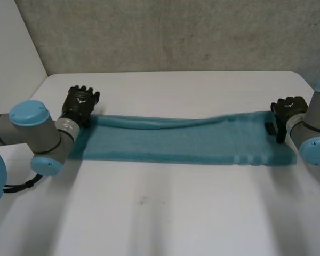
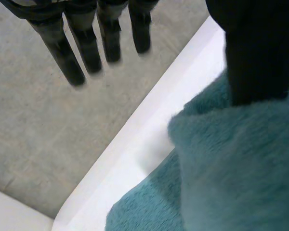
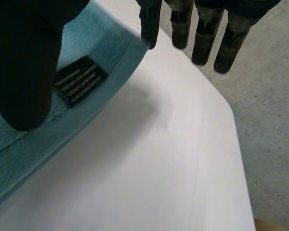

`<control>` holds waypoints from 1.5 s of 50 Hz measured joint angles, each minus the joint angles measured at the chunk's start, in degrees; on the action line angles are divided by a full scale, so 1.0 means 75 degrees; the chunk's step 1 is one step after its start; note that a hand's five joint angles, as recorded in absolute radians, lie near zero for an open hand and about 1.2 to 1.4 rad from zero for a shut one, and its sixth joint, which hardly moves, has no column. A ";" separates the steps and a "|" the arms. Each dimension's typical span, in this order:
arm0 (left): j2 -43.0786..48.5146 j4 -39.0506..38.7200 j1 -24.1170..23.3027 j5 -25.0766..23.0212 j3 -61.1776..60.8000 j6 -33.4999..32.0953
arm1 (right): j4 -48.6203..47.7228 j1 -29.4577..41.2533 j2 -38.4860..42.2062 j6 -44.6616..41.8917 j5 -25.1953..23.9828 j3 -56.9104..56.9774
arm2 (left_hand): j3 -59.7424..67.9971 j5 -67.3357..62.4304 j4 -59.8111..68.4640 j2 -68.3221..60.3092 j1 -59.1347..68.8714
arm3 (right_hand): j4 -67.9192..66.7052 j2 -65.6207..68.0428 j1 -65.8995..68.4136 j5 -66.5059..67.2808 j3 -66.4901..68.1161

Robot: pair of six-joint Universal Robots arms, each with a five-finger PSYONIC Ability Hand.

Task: Fold the laundry

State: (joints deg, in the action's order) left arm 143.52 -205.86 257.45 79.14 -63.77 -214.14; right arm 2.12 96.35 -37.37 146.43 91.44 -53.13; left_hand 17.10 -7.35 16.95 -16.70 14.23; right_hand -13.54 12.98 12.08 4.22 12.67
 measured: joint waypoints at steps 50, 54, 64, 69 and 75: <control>-0.4372 0.0332 0.0256 0.0020 -0.4660 0.2716 | -0.1194 -0.1715 -0.3196 0.0321 -0.3100 -0.5378 | -0.0614 0.0610 -0.0682 0.0633 -0.0363 | -0.2665 0.2766 0.2203 0.2382 0.2797; -0.4366 0.0303 0.0257 0.0020 -0.4664 0.2689 | -0.1300 -0.1732 -0.2879 0.0316 -0.3098 -0.5226 | -0.0614 0.0610 -0.0682 0.0633 -0.0363 | -0.2838 0.2895 0.2324 0.2561 0.2955; -0.4364 0.0284 0.0256 0.0015 -0.4695 0.2675 | -0.1307 -0.1838 -0.2364 0.0331 -0.2938 -0.4861 | -0.0614 0.0609 -0.0682 0.0633 -0.0363 | -0.7248 0.7291 0.5587 0.6737 0.7318; -0.4383 0.0284 0.0256 0.0027 -0.4704 0.2675 | -0.1399 -0.2070 -0.2440 0.0345 -0.2592 -0.4789 | -0.0614 0.0610 -0.0682 0.0633 -0.0363 | -0.7292 0.7291 0.5587 0.6748 0.7336; -0.4556 0.0289 0.0321 0.0041 -0.4705 0.2682 | -0.1525 -0.2788 -0.2728 0.0144 -0.1778 -0.4364 | -0.0614 0.0610 -0.0682 0.0633 -0.0363 | -0.7293 0.7291 0.5590 0.6795 0.7339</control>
State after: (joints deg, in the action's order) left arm 109.35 -203.69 259.86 79.44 -99.06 -194.02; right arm -9.32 75.44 -57.82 147.52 78.11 -85.86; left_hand 12.49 -2.78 11.84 -11.96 11.50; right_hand -68.24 67.66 54.00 55.18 67.71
